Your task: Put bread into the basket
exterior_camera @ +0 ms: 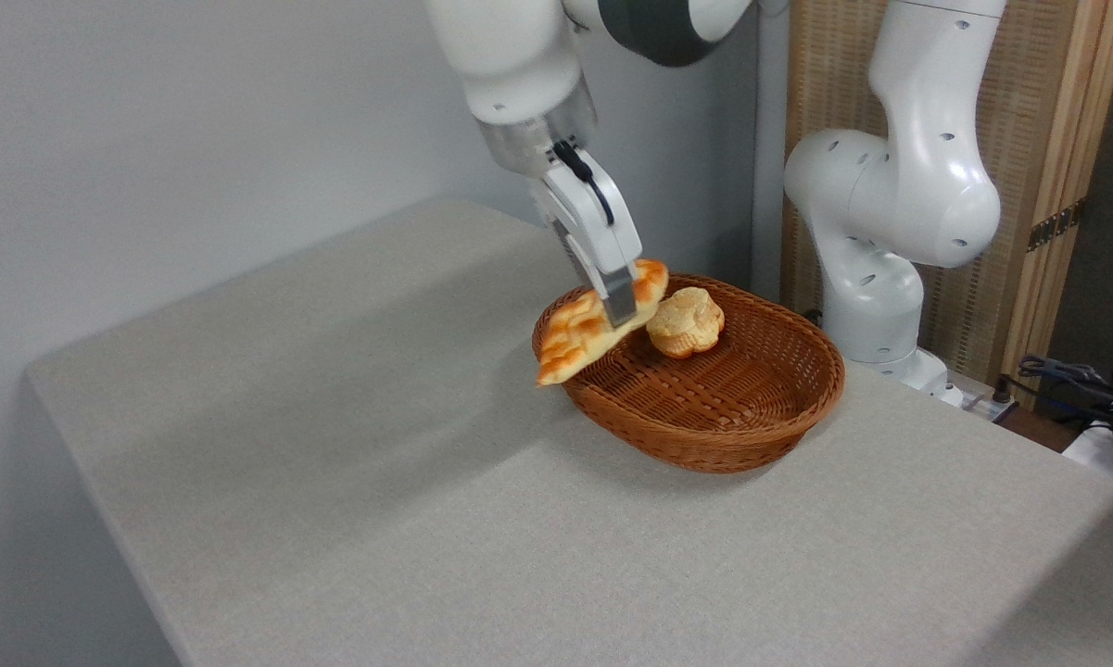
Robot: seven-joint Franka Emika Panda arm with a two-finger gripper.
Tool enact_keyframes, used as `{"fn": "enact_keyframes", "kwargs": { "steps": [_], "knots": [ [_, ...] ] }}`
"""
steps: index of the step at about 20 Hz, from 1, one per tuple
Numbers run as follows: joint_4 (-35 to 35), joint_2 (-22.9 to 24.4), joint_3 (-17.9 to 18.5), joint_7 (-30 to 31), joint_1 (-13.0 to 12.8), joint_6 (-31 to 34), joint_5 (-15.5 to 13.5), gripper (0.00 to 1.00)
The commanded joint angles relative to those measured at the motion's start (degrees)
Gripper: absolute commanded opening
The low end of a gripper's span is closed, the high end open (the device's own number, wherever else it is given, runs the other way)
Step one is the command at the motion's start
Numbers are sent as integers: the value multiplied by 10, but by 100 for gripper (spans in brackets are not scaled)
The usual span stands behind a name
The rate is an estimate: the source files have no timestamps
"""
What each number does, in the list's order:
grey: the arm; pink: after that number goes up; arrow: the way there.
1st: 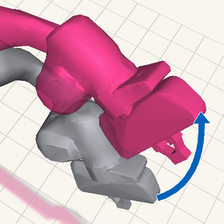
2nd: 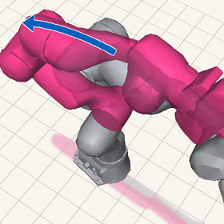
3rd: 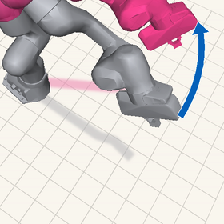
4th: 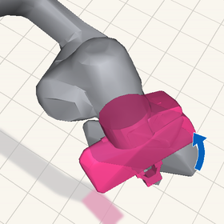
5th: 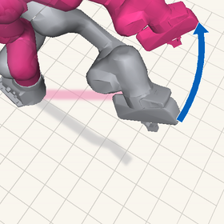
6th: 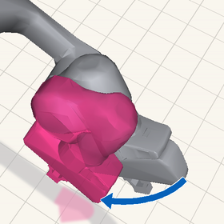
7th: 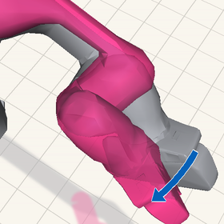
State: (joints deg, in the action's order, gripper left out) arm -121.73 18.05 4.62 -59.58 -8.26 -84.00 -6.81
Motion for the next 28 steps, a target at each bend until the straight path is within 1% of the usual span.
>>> {"fn": "enact_keyframes", "kwargs": {
  "steps": [1, 2, 3, 4, 6, 15, 17, 20, 21, 22, 23, 24, 26, 27, 28],
  "knots": [
    [-35, 9, 3, -47, -9, 36, 5, 77],
    [-40, 9, 3, -63, -9, 47, 5, 87],
    [-45, 9, 3, -71, -9, 59, 6, 95],
    [-46, 9, 3, -77, -9, 68, 13, 100],
    [-46, 8, 3, -86, -9, 75, 15, 100],
    [-44, -3, 3, -85, -9, 65, 15, 100],
    [-34, -1, 3, -84, -9, 37, 15, 100],
    [10, -1, 4, -76, -7, -21, 15, 100],
    [23, -1, 10, -65, -5, -43, 15, 100],
    [32, -1, 20, -41, -5, -68, 16, 100],
    [40, -2, 23, -9, -5, -93, 20, 100],
    [46, -5, 23, 22, -5, -119, 35, 100],
    [48, -16, 19, 70, -8, -150, 78, 100],
    [49, -19, 18, 88, -9, -157, 91, 100],
    [51, -21, 18, 101, -9, -166, 92, 100]
  ]
}}
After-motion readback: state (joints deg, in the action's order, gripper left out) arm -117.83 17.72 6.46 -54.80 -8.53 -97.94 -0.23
